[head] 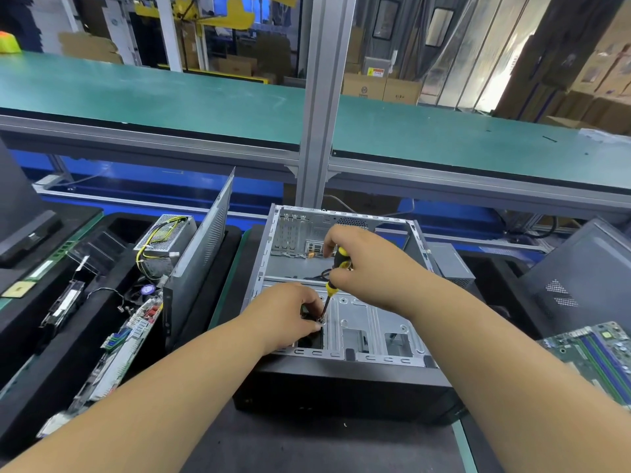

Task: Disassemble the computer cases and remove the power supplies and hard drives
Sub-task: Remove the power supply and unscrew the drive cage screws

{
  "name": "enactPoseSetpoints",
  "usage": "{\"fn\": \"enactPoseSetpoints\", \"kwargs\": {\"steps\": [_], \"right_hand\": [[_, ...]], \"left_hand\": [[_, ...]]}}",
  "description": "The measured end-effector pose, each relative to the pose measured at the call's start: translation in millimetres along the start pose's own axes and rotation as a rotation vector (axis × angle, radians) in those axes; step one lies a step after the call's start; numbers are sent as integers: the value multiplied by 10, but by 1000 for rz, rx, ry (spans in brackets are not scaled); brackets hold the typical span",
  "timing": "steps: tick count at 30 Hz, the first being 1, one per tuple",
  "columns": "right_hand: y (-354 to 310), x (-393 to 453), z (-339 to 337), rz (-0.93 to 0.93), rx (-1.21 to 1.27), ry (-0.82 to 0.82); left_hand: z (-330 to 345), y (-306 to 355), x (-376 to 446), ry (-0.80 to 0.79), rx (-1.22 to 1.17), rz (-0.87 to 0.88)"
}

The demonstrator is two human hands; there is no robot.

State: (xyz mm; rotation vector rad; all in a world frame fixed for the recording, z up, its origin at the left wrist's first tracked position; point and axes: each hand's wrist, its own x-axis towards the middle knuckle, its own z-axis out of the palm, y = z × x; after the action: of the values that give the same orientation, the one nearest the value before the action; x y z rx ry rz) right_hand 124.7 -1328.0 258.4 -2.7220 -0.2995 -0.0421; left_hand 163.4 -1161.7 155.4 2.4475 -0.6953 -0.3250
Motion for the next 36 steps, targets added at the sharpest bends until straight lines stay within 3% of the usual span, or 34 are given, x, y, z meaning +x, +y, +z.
{"fn": "enactPoseSetpoints", "kwargs": {"steps": [6, 20, 28, 36], "right_hand": [[11, 0, 15, -2, -159, 43], [16, 4, -10, -11, 2, 4], [41, 45, 40, -38, -300, 81], [-29, 37, 19, -19, -109, 1]], "left_hand": [[12, -16, 10, -1, -8, 11], [24, -45, 22, -7, -35, 0], [30, -56, 17, -3, -46, -5], [17, -40, 14, -12, -56, 0]]}}
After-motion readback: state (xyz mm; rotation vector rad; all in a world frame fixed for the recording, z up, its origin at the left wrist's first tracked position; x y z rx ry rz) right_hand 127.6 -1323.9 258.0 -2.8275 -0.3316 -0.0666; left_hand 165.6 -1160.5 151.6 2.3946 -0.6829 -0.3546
